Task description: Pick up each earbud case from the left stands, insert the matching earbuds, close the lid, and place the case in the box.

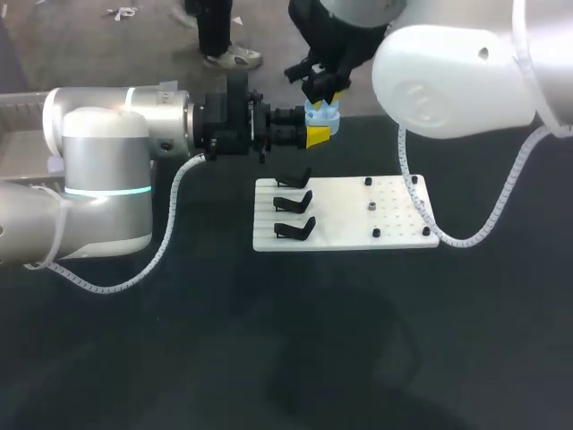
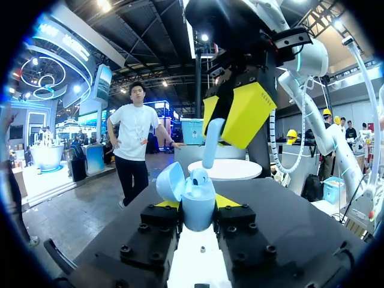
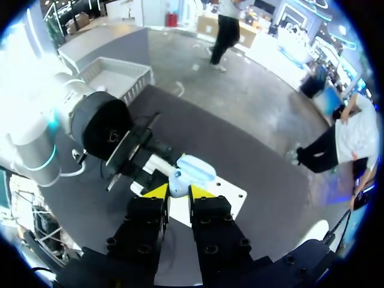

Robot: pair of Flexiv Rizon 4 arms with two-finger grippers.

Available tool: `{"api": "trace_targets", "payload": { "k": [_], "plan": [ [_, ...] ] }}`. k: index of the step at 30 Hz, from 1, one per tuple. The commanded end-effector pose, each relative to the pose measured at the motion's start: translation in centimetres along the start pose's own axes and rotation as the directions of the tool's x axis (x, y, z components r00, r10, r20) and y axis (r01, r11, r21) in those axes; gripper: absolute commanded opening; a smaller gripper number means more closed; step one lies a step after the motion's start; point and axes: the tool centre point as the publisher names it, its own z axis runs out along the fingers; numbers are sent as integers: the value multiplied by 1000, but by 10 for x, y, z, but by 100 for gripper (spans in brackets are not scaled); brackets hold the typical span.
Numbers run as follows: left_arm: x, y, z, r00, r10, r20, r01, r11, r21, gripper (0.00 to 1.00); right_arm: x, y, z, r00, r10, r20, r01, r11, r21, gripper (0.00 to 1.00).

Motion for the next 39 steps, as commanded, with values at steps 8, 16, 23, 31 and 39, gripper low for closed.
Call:
{"api": "trace_targets", "payload": {
  "k": [8,16,23,31,39],
  "plan": [
    [1,-2,0,1000,5,5,-5,1000,-8,0,-1,0,8,1000,8,1,-8,1000,-7,0],
    [1,-2,0,1000,5,5,-5,1000,-8,0,-3,1,12,1000,-9,-1,9,1000,-9,0],
    [1,-2,0,1000,5,5,-5,1000,-8,0,-1,-1,16,1000,-29,-6,28,1000,-4,0],
    [1,-2,0,1000,5,5,-5,1000,-8,0,-2,-4,18,999,-36,-6,36,999,-2,0],
    [1,-2,0,1000,5,5,-5,1000,-8,0,-3,-3,22,999,-41,-11,41,999,-2,0]
  ]
}}
